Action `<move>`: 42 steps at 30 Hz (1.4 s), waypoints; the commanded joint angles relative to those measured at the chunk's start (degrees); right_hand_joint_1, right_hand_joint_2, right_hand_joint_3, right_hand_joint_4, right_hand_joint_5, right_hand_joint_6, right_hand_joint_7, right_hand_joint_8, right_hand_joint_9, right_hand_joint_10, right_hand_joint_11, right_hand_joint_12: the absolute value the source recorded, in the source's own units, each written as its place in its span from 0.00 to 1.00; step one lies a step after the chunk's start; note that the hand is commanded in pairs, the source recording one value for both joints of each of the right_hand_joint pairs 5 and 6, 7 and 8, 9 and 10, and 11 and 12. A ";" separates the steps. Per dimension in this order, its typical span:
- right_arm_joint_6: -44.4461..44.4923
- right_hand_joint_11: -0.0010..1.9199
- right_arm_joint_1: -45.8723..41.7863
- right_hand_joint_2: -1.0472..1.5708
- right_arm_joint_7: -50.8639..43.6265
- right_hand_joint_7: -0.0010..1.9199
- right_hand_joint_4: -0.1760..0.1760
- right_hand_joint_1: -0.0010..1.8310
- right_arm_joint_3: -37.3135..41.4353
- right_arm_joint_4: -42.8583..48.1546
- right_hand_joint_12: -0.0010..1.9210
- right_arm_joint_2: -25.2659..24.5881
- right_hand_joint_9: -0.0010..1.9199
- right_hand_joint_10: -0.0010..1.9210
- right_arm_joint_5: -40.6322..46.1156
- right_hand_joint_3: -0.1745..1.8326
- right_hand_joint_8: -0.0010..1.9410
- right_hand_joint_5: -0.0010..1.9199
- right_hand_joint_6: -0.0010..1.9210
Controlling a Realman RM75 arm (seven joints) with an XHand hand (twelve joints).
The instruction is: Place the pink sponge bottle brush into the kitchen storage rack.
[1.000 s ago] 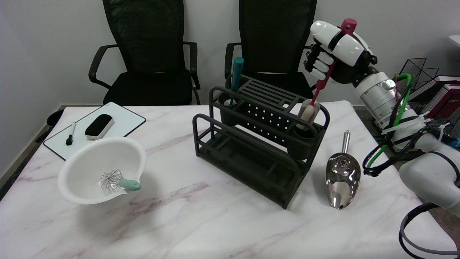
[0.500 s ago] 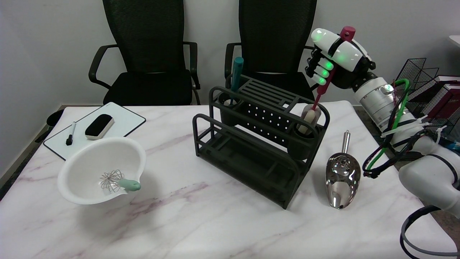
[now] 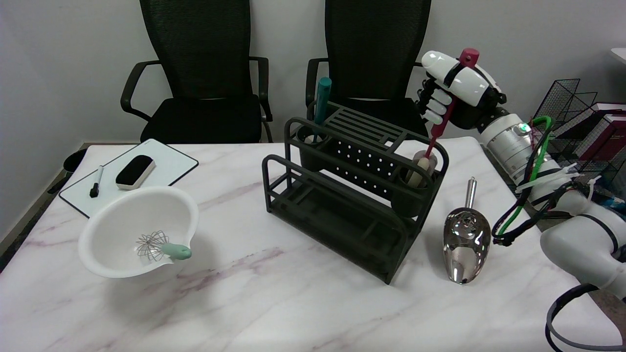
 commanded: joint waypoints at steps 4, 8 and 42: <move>2.16 1.00 0.64 1.00 0.07 1.00 0.50 0.56 -4.02 -3.88 1.00 0.15 1.00 1.00 1.14 0.29 0.99 1.00 1.00; 3.70 1.00 0.81 1.00 0.07 1.00 0.50 0.56 -5.22 -5.16 1.00 0.15 1.00 1.00 1.95 0.29 0.99 1.00 1.00; 12.14 0.60 0.97 0.75 -0.57 0.74 0.50 0.56 -7.27 -10.65 0.59 0.15 0.68 0.68 1.43 0.65 0.73 0.47 0.47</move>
